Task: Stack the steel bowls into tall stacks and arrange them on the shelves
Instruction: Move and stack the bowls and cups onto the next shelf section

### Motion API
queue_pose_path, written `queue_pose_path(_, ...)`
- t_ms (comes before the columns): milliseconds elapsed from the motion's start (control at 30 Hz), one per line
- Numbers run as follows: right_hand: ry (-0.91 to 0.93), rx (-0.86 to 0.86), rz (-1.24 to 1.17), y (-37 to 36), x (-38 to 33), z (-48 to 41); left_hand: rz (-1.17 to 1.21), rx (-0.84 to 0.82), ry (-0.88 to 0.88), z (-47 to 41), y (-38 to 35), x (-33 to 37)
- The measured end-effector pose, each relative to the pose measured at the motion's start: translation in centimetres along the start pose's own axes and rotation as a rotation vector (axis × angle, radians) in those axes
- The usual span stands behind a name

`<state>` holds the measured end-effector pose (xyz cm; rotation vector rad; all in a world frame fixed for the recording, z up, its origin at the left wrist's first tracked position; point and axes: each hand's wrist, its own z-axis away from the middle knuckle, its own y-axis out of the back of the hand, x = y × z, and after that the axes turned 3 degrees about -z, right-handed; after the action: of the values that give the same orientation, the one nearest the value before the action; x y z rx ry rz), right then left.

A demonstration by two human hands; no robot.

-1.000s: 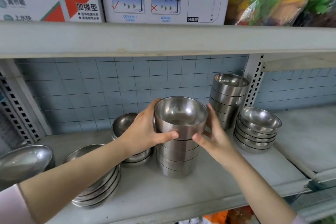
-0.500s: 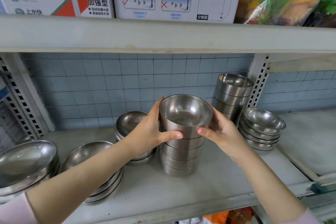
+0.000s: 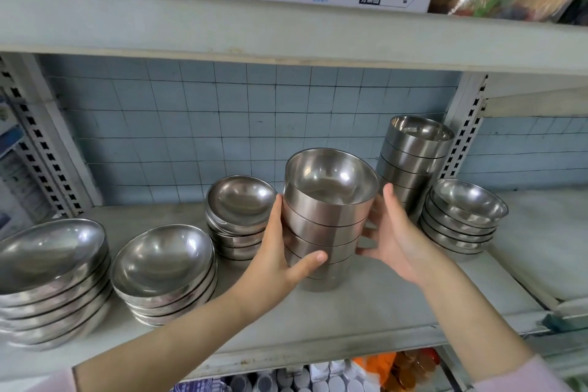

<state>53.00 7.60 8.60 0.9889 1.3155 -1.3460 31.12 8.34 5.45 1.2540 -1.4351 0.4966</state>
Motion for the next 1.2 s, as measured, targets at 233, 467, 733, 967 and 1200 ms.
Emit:
queue_pose_path(233, -0.13, 0.02, -0.121, 0.1, 0.1, -0.4, 0.126, 0.142, 0.059, 2.4, -1.2, -2.7)
queue_pose_path(467, -0.186, 0.066, -0.156, -0.6, 0.4, -0.7, 0.496, -0.009, 0.546, 0.8, -0.3, -1.9)
queue_pose_path(733, -0.166, 0.164, -0.178, -1.7, 0.6, 0.3, 0.65, -0.077, 0.62, -1.3, -0.6, -1.3)
queue_pose_path(967, -0.11, 0.265, -0.192, -0.5, 0.8, 4.6, 0.57, -0.142, 0.56, -0.4, -2.3, 1.0)
queue_pose_path(1200, 0.026, 0.398, -0.182, 2.1, -0.8, 11.4, 0.529, -0.204, 0.483, -0.3, -6.9, 5.5)
